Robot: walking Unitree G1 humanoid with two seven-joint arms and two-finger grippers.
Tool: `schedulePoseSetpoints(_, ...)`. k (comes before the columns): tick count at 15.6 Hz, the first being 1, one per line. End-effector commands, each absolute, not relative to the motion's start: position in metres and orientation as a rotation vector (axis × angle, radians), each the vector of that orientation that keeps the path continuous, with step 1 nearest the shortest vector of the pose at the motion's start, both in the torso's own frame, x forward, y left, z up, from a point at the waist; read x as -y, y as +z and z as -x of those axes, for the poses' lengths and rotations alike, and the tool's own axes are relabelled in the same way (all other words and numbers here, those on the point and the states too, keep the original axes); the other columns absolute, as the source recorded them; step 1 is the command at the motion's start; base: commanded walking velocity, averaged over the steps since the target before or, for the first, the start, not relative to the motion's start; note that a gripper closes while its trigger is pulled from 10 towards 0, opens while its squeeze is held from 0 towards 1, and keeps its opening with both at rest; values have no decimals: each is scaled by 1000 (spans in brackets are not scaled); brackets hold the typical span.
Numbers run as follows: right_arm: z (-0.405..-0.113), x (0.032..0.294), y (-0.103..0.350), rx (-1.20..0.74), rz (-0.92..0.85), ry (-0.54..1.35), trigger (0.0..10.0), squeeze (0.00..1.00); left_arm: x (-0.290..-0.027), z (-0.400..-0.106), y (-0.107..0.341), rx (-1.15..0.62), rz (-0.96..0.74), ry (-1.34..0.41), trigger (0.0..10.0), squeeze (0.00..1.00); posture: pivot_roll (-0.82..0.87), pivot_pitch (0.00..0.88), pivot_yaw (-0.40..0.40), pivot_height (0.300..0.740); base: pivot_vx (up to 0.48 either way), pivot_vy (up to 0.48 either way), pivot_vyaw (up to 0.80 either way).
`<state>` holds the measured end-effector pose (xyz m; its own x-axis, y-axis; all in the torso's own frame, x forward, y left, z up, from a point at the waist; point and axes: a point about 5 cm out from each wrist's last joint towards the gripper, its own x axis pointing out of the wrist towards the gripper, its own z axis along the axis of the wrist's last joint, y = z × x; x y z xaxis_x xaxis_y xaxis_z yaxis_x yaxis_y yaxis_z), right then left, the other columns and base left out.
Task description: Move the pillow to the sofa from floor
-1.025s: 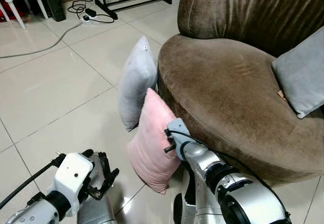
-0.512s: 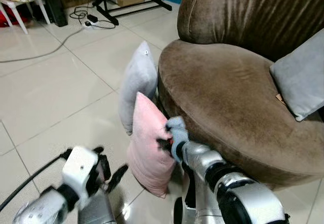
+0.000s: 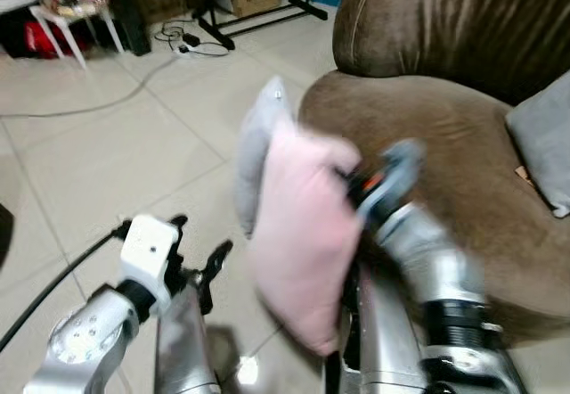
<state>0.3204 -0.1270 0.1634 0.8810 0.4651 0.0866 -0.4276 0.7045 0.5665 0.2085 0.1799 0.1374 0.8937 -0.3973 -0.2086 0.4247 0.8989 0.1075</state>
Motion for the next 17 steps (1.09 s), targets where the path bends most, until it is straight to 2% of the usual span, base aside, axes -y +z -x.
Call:
schedulePoseSetpoints(1, -314, 133, 193, 53, -607, 515, 0, 0, -180, -213, 143, -147, -147, -421, 10000, 0, -38, 0, 58, 410, 0, 0, 0)
schedulePoseSetpoints(2, -310, 139, 208, 103, -581, 490, 0, 0, -179, -219, 149, -116, -138, -417, 10000, 0, -45, 0, 61, 410, 0, 0, 0)
schedulePoseSetpoints(3, -308, 149, 228, 177, -532, 399, 10000, 0, -180, -226, 158, -67, -141, -395, 10000, 0, -36, 0, 52, 410, 0, 0, 0)
schedulePoseSetpoints(6, -309, 163, 259, 316, -444, 249, 10000, 0, -190, -237, 167, -17, -234, -230, 10000, 0, -7, 0, 13, 415, 0, 0, 0)
schedulePoseSetpoints(9, -314, 153, 240, 245, -302, 198, 10000, 0, -196, -237, 173, 13, -254, -115, 10000, 0, 12, 0, -11, 440, 0, 0, 0)
schedulePoseSetpoints(13, -316, 141, 232, 200, -430, 173, 10000, 0, -192, -241, 177, 26, -299, -91, 10000, 0, 28, 0, -22, 480, 0, 0, 0)
schedulePoseSetpoints(17, -322, 152, 262, 304, -491, 144, 10000, 0, -188, -251, 184, 57, -305, -101, 10000, 0, -10, 0, -5, 515, 0, 0, 0)
